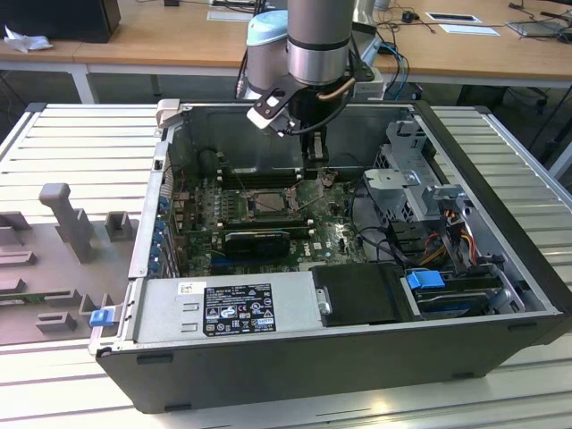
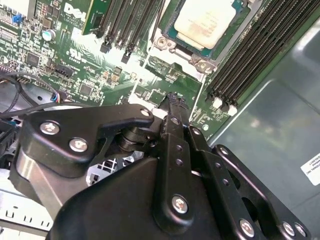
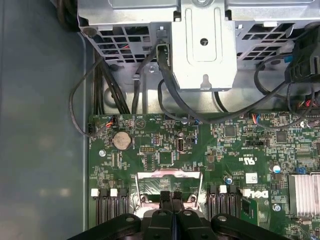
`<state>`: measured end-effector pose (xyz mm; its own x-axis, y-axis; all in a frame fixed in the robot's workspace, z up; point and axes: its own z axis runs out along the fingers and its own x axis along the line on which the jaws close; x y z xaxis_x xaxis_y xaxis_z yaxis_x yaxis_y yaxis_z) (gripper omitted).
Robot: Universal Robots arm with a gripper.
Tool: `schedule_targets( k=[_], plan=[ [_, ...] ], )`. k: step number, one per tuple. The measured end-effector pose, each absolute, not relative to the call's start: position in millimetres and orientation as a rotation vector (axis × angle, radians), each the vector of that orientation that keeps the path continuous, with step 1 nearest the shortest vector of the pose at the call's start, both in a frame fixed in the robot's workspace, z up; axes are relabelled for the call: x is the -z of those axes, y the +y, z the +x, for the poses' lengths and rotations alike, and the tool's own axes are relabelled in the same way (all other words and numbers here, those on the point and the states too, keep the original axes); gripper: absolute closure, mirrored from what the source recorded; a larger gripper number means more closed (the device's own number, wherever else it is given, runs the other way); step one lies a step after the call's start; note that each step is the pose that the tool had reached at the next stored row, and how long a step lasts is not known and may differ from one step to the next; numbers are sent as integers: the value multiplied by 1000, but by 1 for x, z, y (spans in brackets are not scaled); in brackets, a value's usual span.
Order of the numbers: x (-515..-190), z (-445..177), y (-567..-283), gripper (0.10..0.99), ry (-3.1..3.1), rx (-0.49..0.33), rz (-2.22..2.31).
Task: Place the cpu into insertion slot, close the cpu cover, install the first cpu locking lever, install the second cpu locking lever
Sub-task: 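Close the cpu cover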
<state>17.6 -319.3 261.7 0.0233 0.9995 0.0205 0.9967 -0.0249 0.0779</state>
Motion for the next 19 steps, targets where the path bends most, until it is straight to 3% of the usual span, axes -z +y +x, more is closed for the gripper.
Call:
schedule_targets(
  k=[19],
  plan=[
    [-256, 42, -319, 980, 2168, -99, 2221]
  ],
)
